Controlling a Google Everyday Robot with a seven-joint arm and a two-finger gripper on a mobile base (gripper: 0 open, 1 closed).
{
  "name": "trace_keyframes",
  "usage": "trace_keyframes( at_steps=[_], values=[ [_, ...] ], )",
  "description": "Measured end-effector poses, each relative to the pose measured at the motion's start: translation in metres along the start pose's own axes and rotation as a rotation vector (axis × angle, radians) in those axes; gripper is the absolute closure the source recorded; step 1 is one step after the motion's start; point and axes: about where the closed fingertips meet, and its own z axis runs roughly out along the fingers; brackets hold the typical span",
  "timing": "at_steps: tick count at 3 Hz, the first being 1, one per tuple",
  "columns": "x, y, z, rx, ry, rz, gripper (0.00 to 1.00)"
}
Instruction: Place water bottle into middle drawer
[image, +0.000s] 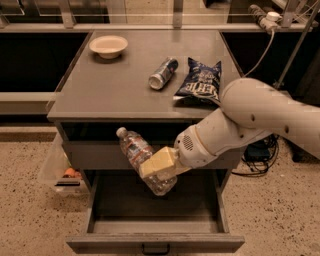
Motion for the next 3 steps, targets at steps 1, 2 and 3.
trace_keyframes(
  at_steps=[1, 2, 3],
  values=[
    [0.041, -0.038, 0.013, 0.109, -0.076, 0.144, 1.00],
    [0.066, -0.074, 0.026, 0.145, -0.126, 0.255, 1.00],
    [0.064, -0.074, 0.026, 0.150, -0.132, 0.250, 1.00]
  ],
)
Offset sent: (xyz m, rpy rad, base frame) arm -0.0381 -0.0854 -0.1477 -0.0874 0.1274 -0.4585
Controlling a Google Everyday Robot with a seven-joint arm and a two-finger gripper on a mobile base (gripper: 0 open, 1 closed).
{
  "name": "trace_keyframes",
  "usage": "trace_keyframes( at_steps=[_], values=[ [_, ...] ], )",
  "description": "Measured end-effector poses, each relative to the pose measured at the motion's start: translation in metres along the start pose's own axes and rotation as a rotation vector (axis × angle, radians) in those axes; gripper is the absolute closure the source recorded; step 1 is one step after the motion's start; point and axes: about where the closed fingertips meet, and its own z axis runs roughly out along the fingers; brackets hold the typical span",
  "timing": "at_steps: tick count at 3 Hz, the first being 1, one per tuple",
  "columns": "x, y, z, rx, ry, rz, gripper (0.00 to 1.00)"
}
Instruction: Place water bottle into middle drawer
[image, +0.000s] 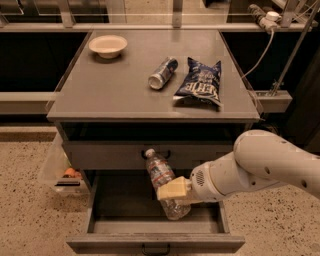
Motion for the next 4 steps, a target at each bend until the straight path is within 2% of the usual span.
trace_keyframes(
  at_steps=[1, 3, 4],
  values=[
    [0.005, -0.007, 0.016, -0.011, 0.050, 0.034, 1.00],
    [0.027, -0.049, 0.076, -0.055, 0.232, 0.151, 1.00],
    [0.035, -0.071, 0.110, -0.085, 0.262, 0.187, 1.00]
  ],
)
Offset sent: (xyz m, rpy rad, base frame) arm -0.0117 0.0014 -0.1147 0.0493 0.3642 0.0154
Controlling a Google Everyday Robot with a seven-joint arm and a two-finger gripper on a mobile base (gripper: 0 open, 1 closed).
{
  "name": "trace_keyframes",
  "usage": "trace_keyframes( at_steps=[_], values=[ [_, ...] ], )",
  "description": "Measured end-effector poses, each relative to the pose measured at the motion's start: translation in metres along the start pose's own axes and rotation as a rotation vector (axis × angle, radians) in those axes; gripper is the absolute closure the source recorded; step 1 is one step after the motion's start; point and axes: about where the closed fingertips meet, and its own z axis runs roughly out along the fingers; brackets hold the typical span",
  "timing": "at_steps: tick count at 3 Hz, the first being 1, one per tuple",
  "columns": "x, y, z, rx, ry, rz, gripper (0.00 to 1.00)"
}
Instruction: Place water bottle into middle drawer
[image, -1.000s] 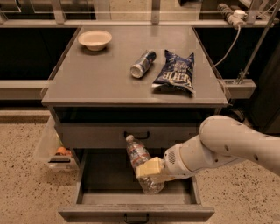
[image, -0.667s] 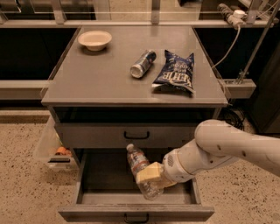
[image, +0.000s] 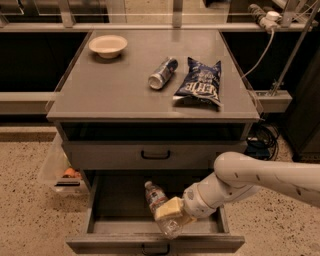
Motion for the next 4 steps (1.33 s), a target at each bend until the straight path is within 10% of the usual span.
trace_keyframes(
  at_steps=[4],
  values=[
    [-0.077, -0.095, 0.098, 0.019, -0.192, 0.176, 1.00]
  ],
)
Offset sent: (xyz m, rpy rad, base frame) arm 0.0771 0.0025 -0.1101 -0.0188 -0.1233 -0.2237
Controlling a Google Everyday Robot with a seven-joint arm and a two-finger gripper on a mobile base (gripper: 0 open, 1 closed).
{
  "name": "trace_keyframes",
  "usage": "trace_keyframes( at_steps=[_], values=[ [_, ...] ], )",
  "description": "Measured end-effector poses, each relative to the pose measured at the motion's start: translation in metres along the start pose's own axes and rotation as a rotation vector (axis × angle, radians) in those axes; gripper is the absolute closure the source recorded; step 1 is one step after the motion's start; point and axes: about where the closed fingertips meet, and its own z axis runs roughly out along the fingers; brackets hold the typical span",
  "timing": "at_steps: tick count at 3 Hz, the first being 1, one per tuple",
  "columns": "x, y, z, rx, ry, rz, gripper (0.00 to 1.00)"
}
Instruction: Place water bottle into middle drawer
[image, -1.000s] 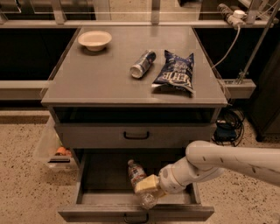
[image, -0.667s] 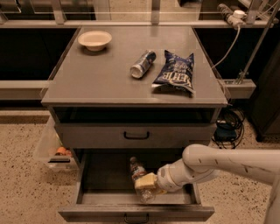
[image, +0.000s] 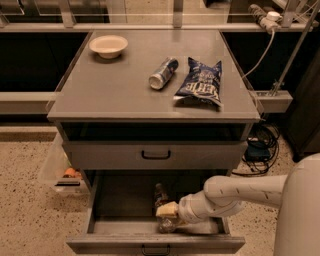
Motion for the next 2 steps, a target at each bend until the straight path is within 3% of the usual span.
trace_keyframes(
  at_steps=[2],
  values=[
    [-0.0005, -0.0024, 0.0028, 0.002, -0.004, 0.004, 0.57]
  ],
)
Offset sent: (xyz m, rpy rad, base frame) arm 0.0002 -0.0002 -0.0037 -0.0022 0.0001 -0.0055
